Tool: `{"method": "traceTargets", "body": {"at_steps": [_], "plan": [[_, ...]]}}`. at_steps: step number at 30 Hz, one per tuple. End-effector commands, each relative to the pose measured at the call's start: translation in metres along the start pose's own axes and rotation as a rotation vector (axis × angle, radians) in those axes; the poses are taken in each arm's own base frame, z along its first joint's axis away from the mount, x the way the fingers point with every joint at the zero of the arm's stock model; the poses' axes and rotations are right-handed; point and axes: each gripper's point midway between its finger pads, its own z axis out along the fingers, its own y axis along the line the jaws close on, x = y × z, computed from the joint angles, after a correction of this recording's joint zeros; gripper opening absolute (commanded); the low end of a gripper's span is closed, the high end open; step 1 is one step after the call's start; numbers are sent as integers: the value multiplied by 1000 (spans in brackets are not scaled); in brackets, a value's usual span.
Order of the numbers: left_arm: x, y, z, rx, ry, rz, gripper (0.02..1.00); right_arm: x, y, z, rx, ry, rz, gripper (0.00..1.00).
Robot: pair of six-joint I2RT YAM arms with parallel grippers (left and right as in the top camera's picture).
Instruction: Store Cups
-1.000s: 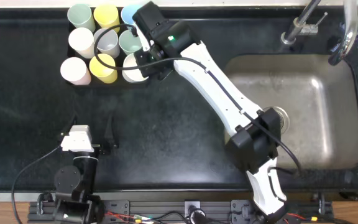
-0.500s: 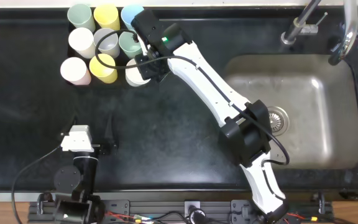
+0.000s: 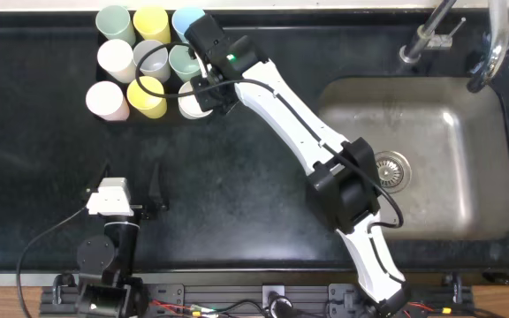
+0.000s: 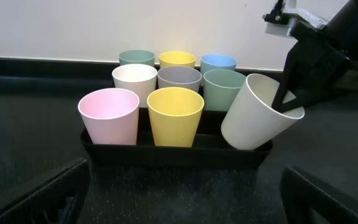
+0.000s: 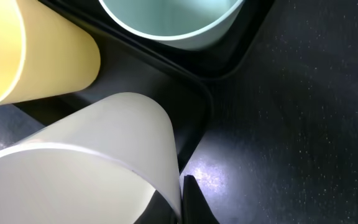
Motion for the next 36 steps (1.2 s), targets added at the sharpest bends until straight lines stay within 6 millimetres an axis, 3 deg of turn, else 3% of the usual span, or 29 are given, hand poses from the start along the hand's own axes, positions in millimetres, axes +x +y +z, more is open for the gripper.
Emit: {"method": "traceTargets", "body": {"at_steps": [1, 22, 27, 32, 36], "plan": [[-1, 1, 0, -3, -7, 17, 1000, -9, 6, -4, -7, -32, -3, 42], [-1, 1, 0, -3, -7, 16, 1000, -6, 5, 3, -4, -20, -2, 143], [-1, 1, 0, -3, -7, 17, 1000, -7, 6, 2, -10, -22, -2, 231], [-1, 1, 0, -3, -7, 17, 1000, -21, 10, -25, -30, -90, -5, 432], [-1, 1, 0, -3, -7, 16, 1000, -38, 14, -81, -32, -210, -20, 562]]}}
